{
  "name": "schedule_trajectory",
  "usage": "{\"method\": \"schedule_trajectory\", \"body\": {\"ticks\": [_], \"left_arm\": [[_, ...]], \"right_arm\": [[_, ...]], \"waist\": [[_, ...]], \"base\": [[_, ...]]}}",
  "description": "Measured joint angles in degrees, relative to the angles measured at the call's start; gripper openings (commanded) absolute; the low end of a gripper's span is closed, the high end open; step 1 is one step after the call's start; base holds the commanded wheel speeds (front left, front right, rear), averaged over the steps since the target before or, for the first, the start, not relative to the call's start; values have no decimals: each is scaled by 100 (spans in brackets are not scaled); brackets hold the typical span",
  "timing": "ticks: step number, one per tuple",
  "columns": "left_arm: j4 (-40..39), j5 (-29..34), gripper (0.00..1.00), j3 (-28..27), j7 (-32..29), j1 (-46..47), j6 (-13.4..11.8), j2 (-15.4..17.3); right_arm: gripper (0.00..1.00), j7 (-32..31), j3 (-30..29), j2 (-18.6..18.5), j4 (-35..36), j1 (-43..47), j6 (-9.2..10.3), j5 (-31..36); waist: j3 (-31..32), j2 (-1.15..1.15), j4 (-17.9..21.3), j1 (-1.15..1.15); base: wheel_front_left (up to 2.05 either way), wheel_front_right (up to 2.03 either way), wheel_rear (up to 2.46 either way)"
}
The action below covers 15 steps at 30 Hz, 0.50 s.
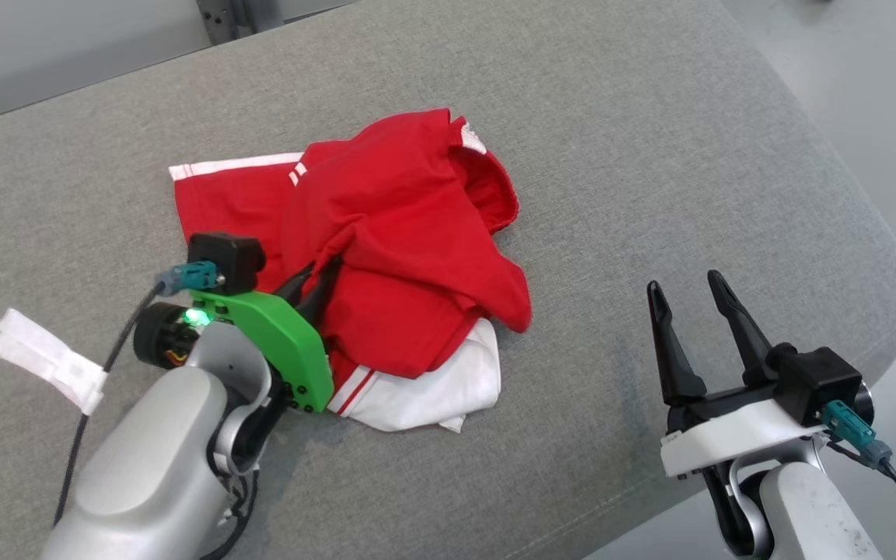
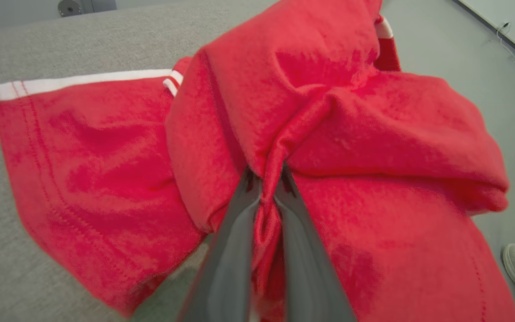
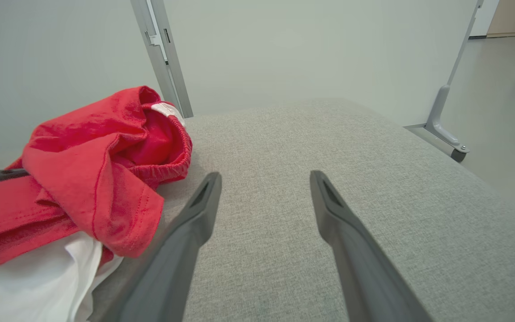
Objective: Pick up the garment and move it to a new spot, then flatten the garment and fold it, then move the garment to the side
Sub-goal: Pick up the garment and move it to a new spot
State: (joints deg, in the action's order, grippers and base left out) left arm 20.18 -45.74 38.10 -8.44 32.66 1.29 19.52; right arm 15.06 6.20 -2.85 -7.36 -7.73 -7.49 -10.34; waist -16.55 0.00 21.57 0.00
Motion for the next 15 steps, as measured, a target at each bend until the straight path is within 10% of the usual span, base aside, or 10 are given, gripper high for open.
{"method": "schedule_trajectory", "body": {"ticks": [2,8,15], "left_arm": [[156,11,100,54,248,0,120,-165],[171,269,100,108,925,-60,124,-328],[-617,648,100,-45,1871,-954,-604,-133]], "right_arm": [[100,0,-41,-1,-1,0,0,51],[100,0,-157,2,-9,55,0,264],[100,0,-376,1,30,455,0,486]], "waist": [[27,0,-80,0],[215,0,-361,0],[659,0,-697,0]], "base": [[0,0,0],[0,0,0],[0,0,0]]}}
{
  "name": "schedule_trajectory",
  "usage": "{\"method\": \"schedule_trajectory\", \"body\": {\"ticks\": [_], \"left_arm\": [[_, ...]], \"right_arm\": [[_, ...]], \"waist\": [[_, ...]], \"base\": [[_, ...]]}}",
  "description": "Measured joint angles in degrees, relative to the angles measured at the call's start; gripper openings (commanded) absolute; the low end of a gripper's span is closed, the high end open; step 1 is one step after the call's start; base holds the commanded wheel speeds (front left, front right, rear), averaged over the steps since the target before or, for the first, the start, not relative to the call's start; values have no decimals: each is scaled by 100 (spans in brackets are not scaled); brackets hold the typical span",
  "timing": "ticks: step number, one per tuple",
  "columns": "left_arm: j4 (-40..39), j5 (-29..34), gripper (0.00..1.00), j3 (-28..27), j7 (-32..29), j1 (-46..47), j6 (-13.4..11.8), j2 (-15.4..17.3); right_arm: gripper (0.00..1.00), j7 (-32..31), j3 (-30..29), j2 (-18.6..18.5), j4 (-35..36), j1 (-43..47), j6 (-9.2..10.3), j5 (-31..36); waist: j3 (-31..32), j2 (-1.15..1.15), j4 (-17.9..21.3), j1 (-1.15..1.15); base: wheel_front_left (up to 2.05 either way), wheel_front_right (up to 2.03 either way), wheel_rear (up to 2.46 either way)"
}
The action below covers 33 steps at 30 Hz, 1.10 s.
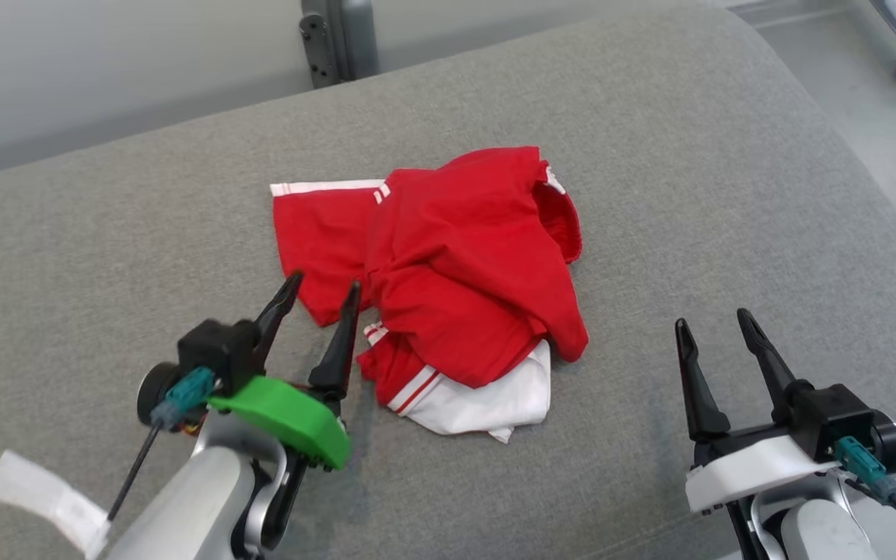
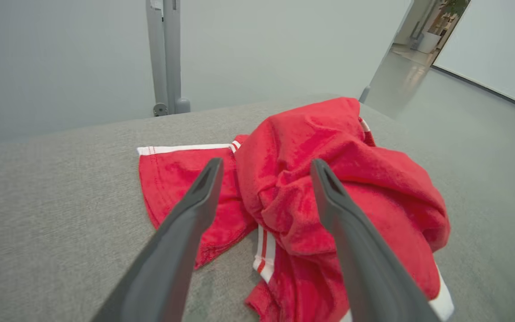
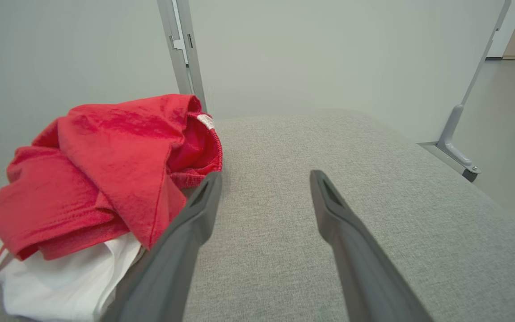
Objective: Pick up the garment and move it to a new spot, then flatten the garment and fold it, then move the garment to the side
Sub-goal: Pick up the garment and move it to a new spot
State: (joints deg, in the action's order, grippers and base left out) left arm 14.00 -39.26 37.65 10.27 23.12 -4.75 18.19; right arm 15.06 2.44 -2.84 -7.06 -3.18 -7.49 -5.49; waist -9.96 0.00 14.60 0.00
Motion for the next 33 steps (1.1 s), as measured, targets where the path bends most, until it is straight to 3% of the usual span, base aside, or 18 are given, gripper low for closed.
{"method": "schedule_trajectory", "body": {"ticks": [4,8,19,25,29,33], "left_arm": [[-279,52,100,-242,333,-692,-400,97],[-303,94,100,-434,444,-1177,-489,174],[-257,257,100,-423,424,-1299,-66,-9],[-151,219,100,-132,-288,-539,254,-204],[48,-167,100,-52,-913,-193,445,-457],[288,-260,100,67,-1369,146,528,-492]], "right_arm": [[100,0,-70,-26,86,190,0,169],[100,0,-87,-120,178,242,-1,220],[100,0,40,-183,235,275,0,257],[100,0,42,-170,245,151,-1,213],[100,0,53,-122,240,73,0,183],[100,0,66,-78,221,37,0,153]], "waist": [[235,0,-258,0],[437,0,-534,0],[795,0,-860,0],[619,0,-723,0],[470,0,-481,0],[334,0,-212,0]], "base": [[0,0,0],[0,0,0],[0,0,0],[0,0,0],[0,0,0],[0,0,0]]}}
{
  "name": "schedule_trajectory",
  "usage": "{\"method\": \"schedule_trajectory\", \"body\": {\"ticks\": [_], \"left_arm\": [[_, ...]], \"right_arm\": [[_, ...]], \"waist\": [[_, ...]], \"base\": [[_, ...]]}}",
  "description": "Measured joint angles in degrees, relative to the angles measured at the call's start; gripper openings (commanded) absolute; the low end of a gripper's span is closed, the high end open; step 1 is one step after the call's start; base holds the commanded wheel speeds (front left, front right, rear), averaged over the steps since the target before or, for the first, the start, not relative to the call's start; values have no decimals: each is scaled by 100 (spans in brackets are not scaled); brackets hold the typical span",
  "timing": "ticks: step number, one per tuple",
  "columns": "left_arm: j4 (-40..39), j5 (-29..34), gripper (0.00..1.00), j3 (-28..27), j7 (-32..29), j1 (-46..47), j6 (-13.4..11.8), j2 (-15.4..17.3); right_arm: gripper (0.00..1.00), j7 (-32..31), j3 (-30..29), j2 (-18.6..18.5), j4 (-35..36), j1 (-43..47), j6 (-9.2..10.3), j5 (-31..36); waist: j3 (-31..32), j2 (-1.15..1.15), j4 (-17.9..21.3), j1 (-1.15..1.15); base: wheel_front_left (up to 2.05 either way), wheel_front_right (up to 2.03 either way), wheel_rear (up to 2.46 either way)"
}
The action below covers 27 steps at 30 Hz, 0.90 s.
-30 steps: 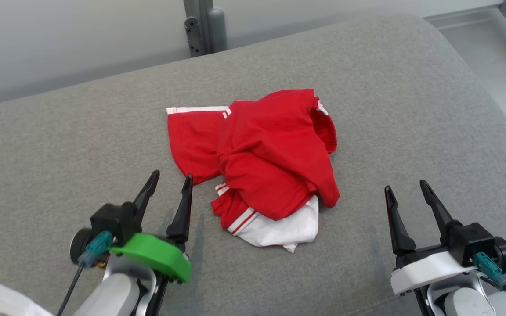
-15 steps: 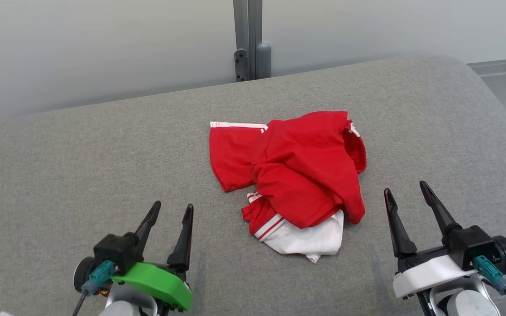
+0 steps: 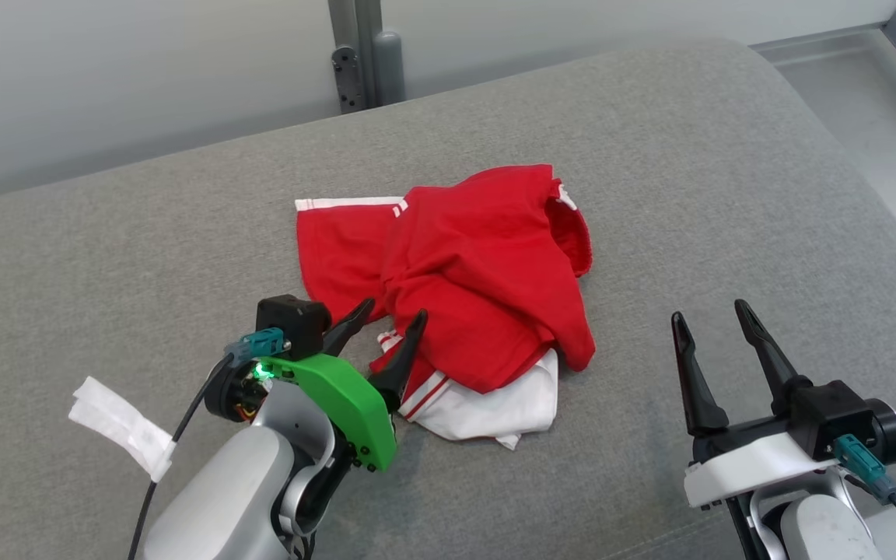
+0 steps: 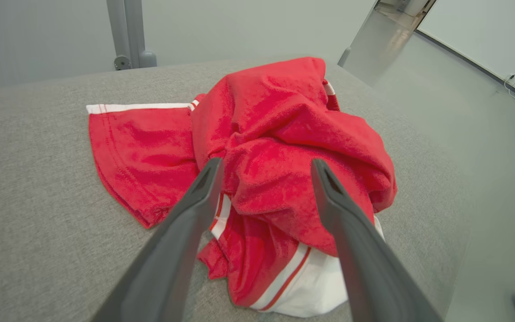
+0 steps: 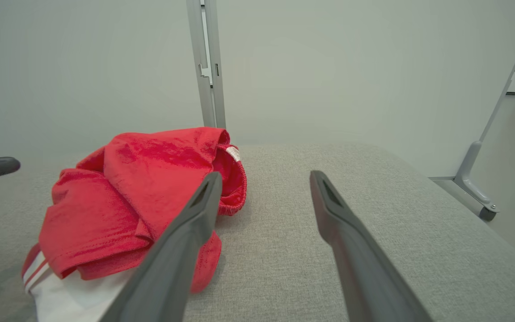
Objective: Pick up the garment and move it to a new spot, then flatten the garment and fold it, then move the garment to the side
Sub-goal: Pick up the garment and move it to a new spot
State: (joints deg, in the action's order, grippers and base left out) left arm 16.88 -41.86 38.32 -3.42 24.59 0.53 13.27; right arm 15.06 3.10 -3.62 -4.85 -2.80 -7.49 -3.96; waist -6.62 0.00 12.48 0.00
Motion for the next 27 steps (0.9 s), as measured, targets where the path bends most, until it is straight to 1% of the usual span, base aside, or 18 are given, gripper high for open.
{"method": "schedule_trajectory", "body": {"ticks": [4,6,11,12,14,15,16,18,19,20,24,27], "left_arm": [[236,-29,100,38,-300,116,-71,0],[311,-26,100,32,-355,132,-120,16],[461,-10,93,-49,-339,159,-308,76],[470,-14,89,-54,-358,160,-309,80],[475,-44,73,-79,-357,171,-315,79],[472,-54,55,-89,-358,187,-313,81],[467,-65,42,-99,-357,208,-313,80],[465,-71,28,-108,-357,255,-312,79],[457,-71,23,-114,-344,269,-312,78],[458,-71,0,-114,-323,276,-312,77],[458,-105,0,-90,-338,281,-255,65],[339,-104,0,-122,-216,291,-255,69]], "right_arm": [[100,0,-12,32,-16,-21,0,-35],[100,0,-16,41,-25,-21,0,-41],[100,0,-43,57,-26,-14,0,-41],[100,0,-49,58,-26,-13,0,-41],[100,0,-55,60,-26,-13,0,-41],[100,0,-52,64,-27,-14,-1,-41],[100,0,-48,66,-27,-15,0,-41],[100,0,-37,66,-35,-19,0,-44],[100,0,-29,67,-41,-24,0,-49],[100,0,-20,69,-46,-30,-1,-49],[100,0,-5,70,-56,-45,-1,-99],[100,0,-18,70,-67,-44,0,-118]], "waist": [[-99,0,272,0],[-137,0,396,0],[-190,0,607,0],[-198,0,628,0],[-217,0,644,0],[-226,0,643,0],[-234,0,641,0],[-248,0,631,0],[-254,0,626,0],[-258,0,623,0],[-261,0,609,0],[-250,0,589,0]], "base": [[0,0,0],[0,0,0],[0,0,0],[0,0,0],[0,0,0],[0,0,0],[0,0,0],[0,0,0],[0,0,0],[0,0,0],[0,0,0],[0,0,0]]}}
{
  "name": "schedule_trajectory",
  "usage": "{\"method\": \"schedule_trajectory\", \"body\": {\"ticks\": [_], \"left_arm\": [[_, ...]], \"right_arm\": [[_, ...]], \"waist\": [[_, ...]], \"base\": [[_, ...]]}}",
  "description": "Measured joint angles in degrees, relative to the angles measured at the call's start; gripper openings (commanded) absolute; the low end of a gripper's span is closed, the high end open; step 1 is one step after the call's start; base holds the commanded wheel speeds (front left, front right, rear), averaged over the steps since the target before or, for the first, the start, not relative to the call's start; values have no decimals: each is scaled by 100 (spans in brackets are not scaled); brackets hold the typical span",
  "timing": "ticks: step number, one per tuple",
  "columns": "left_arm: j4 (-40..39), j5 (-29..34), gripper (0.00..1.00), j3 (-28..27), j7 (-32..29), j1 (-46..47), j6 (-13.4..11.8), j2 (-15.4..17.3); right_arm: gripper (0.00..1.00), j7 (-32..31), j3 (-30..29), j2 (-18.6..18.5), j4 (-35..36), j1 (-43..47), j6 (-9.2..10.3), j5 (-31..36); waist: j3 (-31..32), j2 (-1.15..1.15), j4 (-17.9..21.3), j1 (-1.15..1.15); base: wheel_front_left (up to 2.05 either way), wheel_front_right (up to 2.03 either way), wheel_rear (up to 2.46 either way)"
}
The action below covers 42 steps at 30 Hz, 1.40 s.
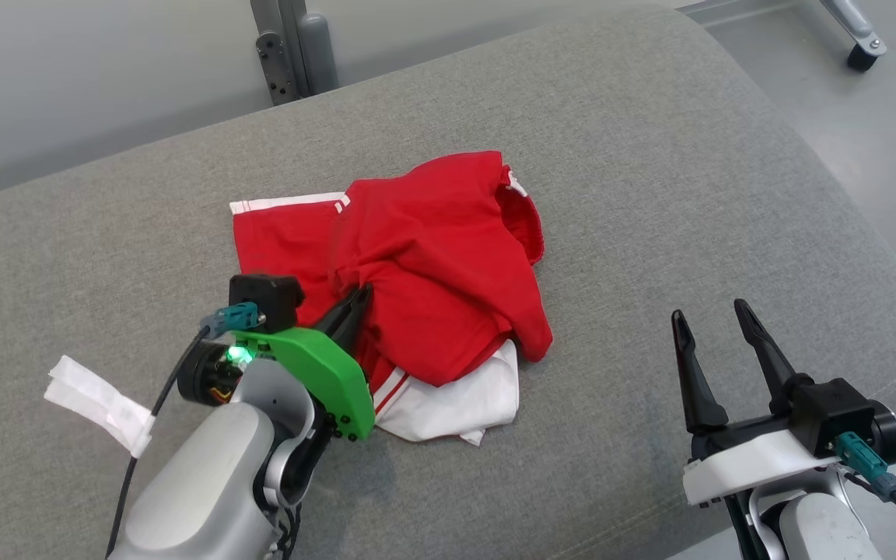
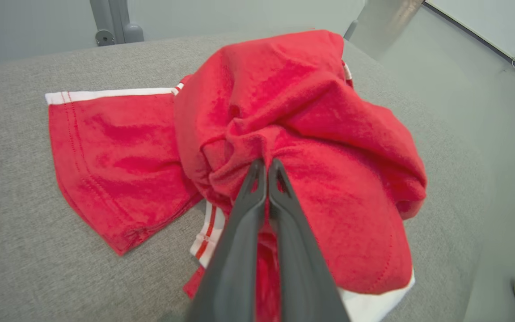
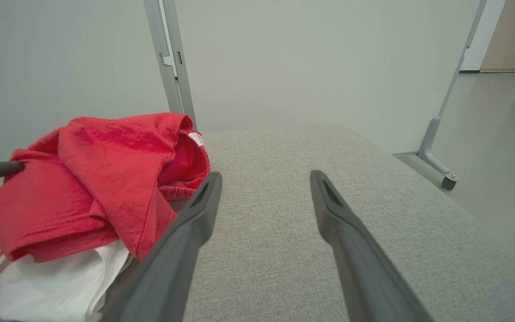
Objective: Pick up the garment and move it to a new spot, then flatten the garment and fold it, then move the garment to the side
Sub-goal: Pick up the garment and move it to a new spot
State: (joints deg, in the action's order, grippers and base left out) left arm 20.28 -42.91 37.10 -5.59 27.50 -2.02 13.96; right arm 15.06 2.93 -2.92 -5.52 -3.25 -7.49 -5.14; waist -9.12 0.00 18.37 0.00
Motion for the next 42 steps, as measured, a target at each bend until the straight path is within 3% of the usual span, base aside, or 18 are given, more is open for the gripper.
{"method": "schedule_trajectory", "body": {"ticks": [4,11,16,21,27,31,37,42], "left_arm": [[-706,-9,0,-136,168,81,-24,31],[-3022,70,0,-584,0,271,-459,475],[-4372,115,0,-1462,-460,550,-893,1327],[-4809,92,0,-2574,-989,584,-1230,2417],[-4315,-235,0,-3956,-1432,30,-1336,3499],[-3508,-353,0,-4580,-1501,-495,-1223,3901],[-1825,-475,0,-4912,-1291,-1036,-954,3916],[-503,-567,0,-4640,-1025,-1124,-717,3472]], "right_arm": [[100,0,-54,1,-15,32,0,-12],[100,0,-133,1,-10,110,0,-12],[100,0,-132,7,-2,119,0,-15],[100,0,-140,7,-10,174,0,-92],[100,0,-159,7,-7,258,-1,-152],[100,0,-175,5,-13,287,0,-148],[100,0,-124,4,-23,164,0,-71],[100,0,-77,7,-30,45,0,19]], "waist": [[39,0,-52,0],[113,0,-253,0],[163,0,-411,0],[214,0,-531,0],[220,0,-692,0],[185,0,-827,0],[46,0,-1017,0],[-138,0,-1119,0]], "base": [[0,0,0],[0,0,0],[0,0,0],[0,0,0],[0,0,0],[0,0,0],[0,0,0],[0,0,0]]}}
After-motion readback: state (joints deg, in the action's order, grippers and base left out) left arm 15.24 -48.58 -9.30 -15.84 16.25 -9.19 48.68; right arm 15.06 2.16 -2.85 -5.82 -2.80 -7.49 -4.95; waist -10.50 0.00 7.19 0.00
